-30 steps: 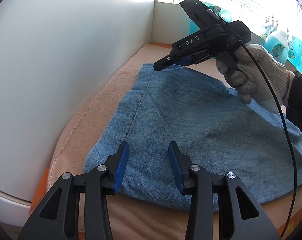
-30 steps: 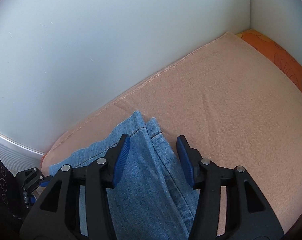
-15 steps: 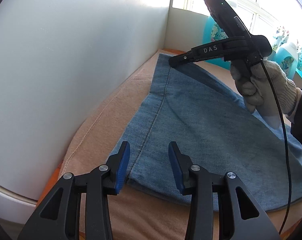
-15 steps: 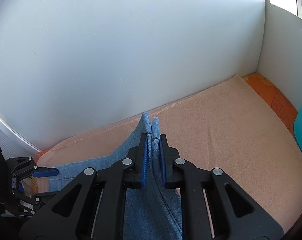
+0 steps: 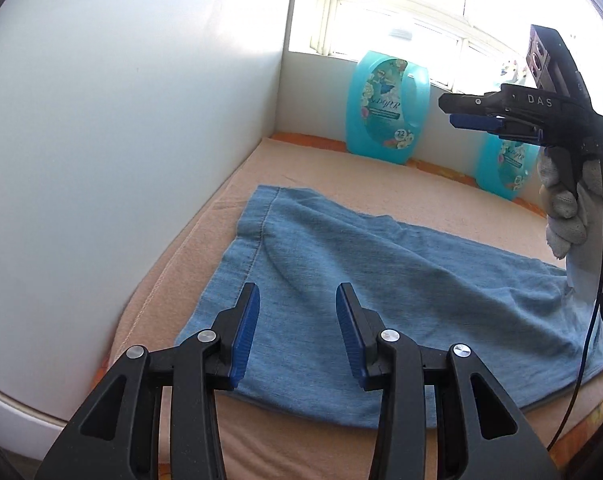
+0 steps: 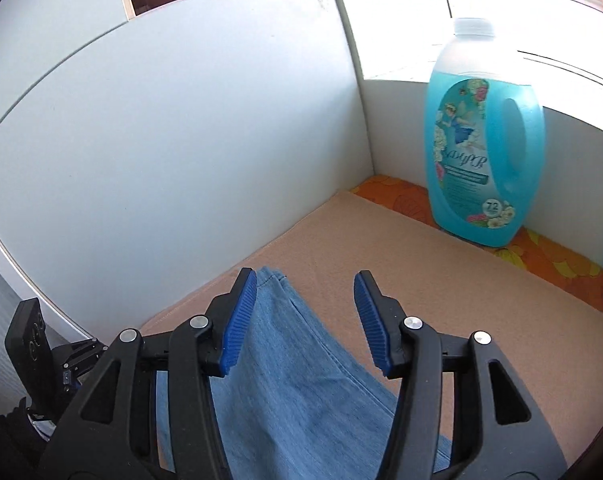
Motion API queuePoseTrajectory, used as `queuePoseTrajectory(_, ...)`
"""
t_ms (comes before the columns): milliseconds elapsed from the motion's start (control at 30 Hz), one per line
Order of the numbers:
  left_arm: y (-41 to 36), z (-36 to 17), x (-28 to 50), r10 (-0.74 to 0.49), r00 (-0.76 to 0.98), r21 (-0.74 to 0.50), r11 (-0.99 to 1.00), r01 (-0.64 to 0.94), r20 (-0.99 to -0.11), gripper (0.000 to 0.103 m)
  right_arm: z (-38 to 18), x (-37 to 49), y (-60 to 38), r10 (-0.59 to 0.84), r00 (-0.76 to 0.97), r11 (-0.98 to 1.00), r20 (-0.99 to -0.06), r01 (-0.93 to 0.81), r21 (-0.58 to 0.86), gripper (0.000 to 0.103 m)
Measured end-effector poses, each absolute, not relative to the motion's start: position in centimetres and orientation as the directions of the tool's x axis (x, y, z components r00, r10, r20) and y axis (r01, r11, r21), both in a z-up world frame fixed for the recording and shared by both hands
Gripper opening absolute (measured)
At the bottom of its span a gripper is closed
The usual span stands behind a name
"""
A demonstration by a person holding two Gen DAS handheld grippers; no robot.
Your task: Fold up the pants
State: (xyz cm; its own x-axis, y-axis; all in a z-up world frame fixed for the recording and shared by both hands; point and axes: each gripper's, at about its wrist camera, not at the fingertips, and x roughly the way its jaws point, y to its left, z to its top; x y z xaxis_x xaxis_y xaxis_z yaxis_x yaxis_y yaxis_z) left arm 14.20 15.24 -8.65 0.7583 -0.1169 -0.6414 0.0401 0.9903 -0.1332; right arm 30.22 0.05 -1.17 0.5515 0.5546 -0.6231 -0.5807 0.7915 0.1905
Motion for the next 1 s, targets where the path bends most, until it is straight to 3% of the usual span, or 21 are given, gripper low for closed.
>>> queuePoseTrajectory(167, 11.5, -7.9, 14.9, -0.244, 0.743, -0.167, 0.970, 0.179, -0.623, 0.039, 0.1, 27.7, -9.5, 0.423, 0.640, 0.887, -0.642, -0.437, 0.148, 0.059)
queuePoseTrajectory(500, 0.9, -6.7, 13.2, -0.457, 0.640, -0.202, 0.879, 0.433, -0.617, 0.039, 0.9, 20.7, -26.9, 0.141, 0.717, 0.989, -0.682, -0.127, 0.072, 0.060)
queuePoseTrajectory(767, -9.2, -7.5, 11.9, -0.583, 0.490, -0.211, 0.756, 0.620, -0.648, 0.039, 0.6, 20.3, -39.7, -0.068, 0.633, 0.992, -0.771, 0.123, 0.013, 0.060)
queuePoseTrajectory(1000, -17.6, -8.8, 10.6, -0.640, 0.330, -0.206, 0.616, 0.761, -0.694, 0.039, -2.0, 23.7, -48.5, -0.150, 0.506, 0.953, -0.850, 0.302, 0.011, 0.060)
